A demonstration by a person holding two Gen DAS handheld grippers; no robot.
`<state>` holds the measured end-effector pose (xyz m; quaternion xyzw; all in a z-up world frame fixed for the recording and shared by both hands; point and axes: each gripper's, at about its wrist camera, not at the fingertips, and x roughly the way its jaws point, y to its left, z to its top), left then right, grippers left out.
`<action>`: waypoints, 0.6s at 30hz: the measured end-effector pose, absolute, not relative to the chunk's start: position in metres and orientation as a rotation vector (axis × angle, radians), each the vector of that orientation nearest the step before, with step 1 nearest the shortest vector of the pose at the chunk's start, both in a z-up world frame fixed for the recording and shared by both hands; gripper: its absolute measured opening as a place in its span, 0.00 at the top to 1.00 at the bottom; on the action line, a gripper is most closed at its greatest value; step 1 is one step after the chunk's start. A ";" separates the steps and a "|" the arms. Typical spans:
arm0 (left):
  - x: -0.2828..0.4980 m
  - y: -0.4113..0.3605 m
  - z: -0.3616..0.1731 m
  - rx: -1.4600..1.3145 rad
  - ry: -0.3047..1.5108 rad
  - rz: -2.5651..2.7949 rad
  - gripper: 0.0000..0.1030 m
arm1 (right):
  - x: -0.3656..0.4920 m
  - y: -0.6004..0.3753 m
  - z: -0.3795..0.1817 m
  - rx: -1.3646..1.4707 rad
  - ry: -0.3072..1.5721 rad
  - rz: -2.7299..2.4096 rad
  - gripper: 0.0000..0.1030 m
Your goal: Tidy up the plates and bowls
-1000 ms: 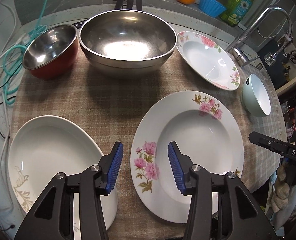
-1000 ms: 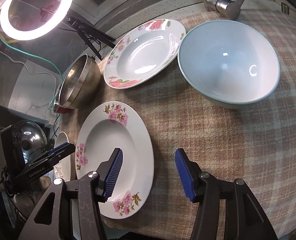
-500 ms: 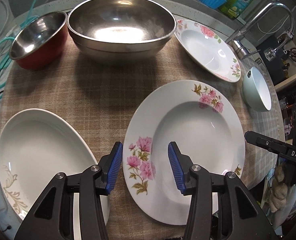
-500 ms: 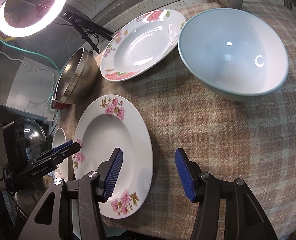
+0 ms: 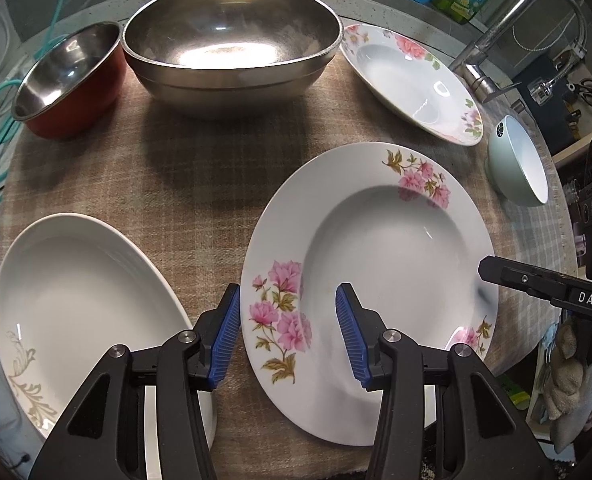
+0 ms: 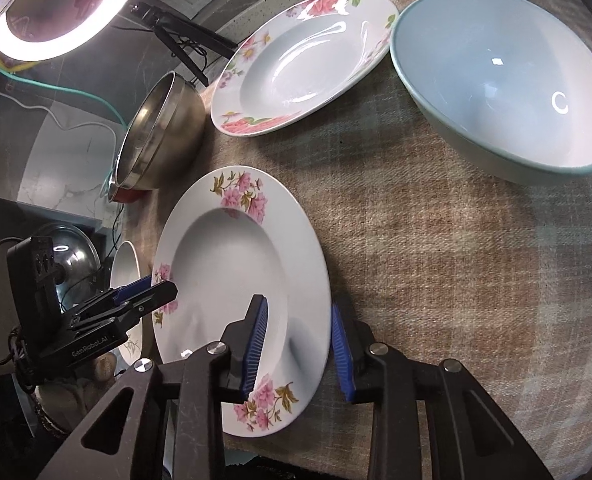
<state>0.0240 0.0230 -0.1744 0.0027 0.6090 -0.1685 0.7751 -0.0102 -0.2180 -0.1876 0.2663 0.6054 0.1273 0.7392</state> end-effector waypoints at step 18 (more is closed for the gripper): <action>0.010 0.005 -0.173 -0.004 1.326 -0.372 0.56 | -0.016 -0.228 -0.185 0.564 1.336 0.244 0.73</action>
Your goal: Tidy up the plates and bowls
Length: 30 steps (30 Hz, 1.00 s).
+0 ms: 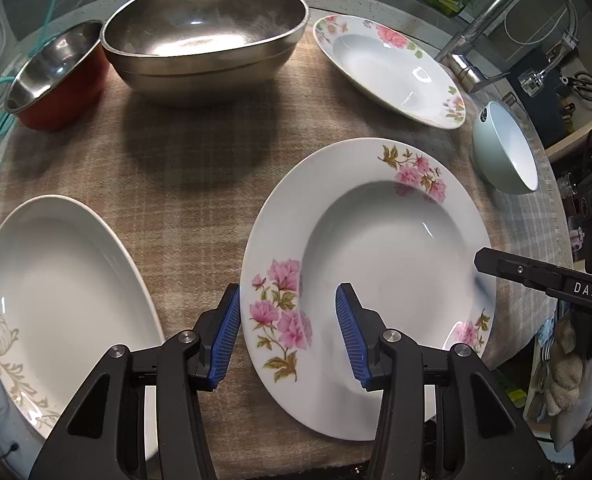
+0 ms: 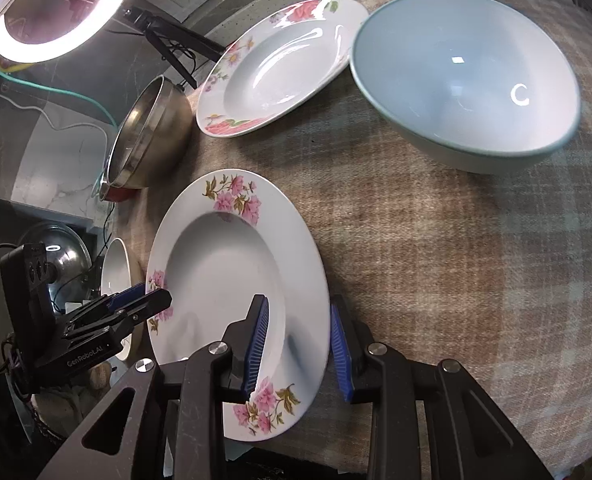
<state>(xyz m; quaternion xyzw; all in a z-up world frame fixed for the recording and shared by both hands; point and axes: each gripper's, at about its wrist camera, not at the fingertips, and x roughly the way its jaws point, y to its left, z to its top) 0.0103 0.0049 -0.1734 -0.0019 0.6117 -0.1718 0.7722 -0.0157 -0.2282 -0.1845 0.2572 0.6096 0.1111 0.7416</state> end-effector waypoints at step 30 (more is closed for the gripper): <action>-0.007 0.004 -0.178 -0.038 1.345 -0.366 0.56 | -0.025 -0.230 -0.182 0.509 1.332 0.226 0.73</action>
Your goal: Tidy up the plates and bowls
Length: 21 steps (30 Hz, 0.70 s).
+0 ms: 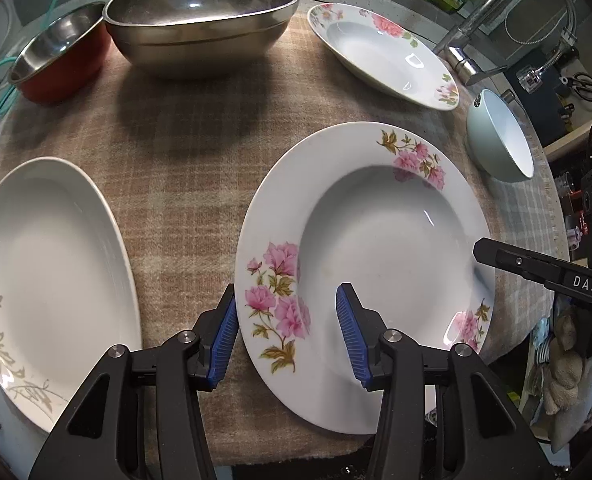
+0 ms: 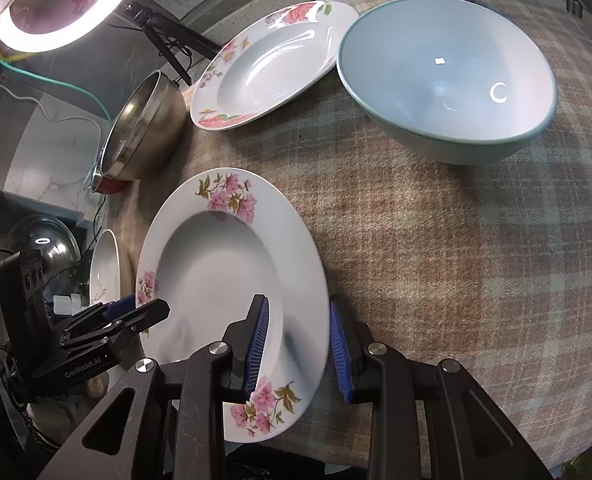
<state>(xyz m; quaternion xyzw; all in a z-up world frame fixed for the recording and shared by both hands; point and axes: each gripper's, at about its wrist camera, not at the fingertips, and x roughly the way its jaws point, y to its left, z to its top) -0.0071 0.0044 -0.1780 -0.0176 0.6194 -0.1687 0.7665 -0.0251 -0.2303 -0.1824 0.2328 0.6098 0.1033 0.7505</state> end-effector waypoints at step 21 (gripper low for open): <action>-0.016 0.027 -0.176 -0.098 1.289 -0.313 0.56 | -0.036 -0.246 -0.169 0.453 1.279 0.175 0.63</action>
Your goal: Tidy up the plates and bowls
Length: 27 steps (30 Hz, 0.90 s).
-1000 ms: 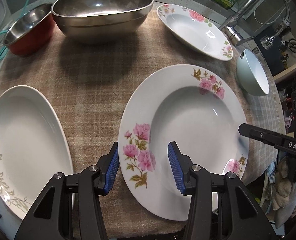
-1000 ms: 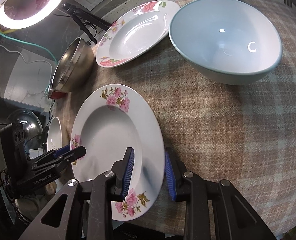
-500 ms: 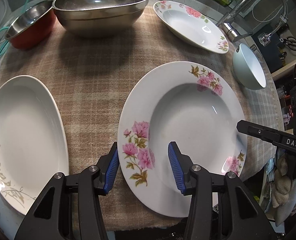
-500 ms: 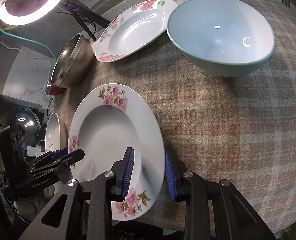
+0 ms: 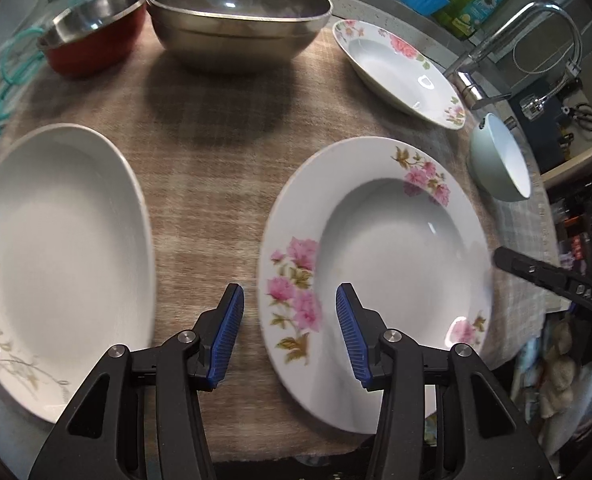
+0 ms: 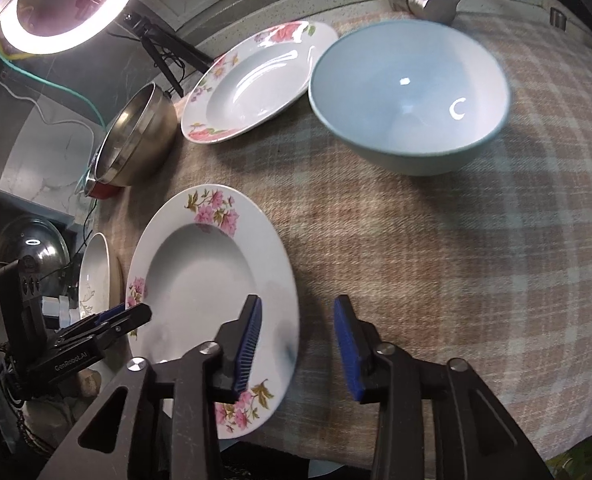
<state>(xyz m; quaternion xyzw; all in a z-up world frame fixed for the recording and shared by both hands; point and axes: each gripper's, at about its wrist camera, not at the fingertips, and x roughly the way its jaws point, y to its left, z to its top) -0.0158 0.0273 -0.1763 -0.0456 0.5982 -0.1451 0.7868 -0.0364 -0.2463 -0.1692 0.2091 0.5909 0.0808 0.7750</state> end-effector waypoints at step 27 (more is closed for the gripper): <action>-0.062 0.174 -0.139 -0.399 1.185 0.075 0.73 | 0.001 -0.124 -0.117 0.155 1.174 0.435 0.58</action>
